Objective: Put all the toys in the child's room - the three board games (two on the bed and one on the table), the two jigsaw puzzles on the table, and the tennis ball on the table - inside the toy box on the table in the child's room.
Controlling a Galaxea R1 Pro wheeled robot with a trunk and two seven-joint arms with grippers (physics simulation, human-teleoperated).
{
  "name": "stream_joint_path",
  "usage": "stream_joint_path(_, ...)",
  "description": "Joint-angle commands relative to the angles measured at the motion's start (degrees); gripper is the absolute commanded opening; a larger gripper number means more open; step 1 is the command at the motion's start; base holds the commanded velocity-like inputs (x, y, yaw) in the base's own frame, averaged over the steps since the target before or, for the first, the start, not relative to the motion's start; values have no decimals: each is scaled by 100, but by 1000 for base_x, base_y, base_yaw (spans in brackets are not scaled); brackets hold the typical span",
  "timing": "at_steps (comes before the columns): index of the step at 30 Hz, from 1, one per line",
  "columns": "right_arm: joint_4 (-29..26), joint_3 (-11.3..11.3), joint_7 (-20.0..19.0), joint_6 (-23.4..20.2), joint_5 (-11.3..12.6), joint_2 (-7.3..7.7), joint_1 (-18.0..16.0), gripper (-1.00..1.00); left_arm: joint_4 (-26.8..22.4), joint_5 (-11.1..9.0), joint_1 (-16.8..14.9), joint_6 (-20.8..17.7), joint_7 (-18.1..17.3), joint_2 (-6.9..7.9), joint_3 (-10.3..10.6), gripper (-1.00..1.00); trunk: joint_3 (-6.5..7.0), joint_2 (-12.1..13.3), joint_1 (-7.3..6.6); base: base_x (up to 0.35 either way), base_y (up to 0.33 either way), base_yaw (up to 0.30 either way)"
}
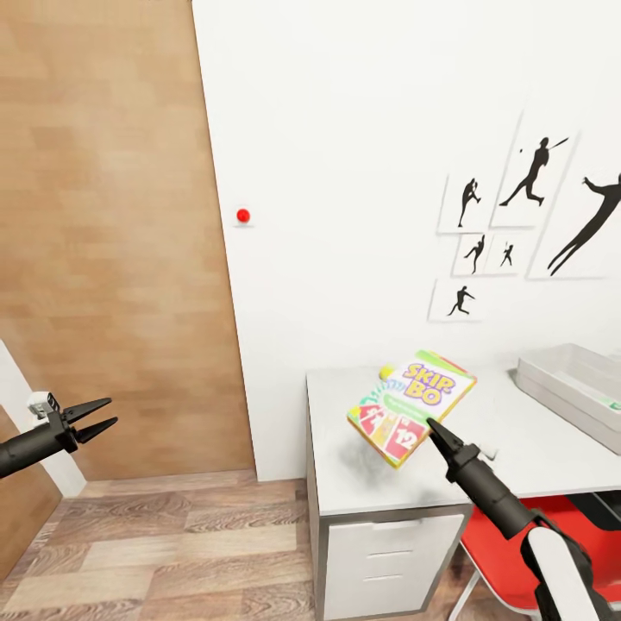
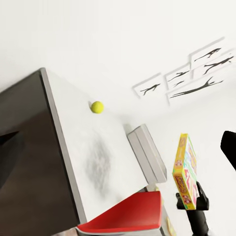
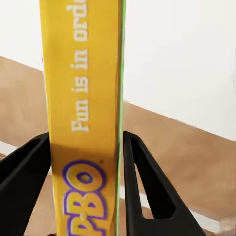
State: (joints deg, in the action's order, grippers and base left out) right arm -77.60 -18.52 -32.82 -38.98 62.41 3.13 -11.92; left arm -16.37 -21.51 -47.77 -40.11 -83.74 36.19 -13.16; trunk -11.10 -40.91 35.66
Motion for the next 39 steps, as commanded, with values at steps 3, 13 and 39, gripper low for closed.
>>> stream_joint_path(3,-218,38,7,-34,-1,-7,-10,-100,2,-11,-4,-65,-19,2,6,100,45,115,-65,0,0,0)
stream_joint_path(13,-316,90,16,-34,8,-68,-12,-100,-53,-10,-4,-211,-20,-82,8,100,225,516,-285,0,0,0)
stream_joint_path(39,-437,441,189,-27,-52,-28,-12,-100,-86,-2,-4,-326,-20,-157,15,100,691,1559,-856,0,0,0)
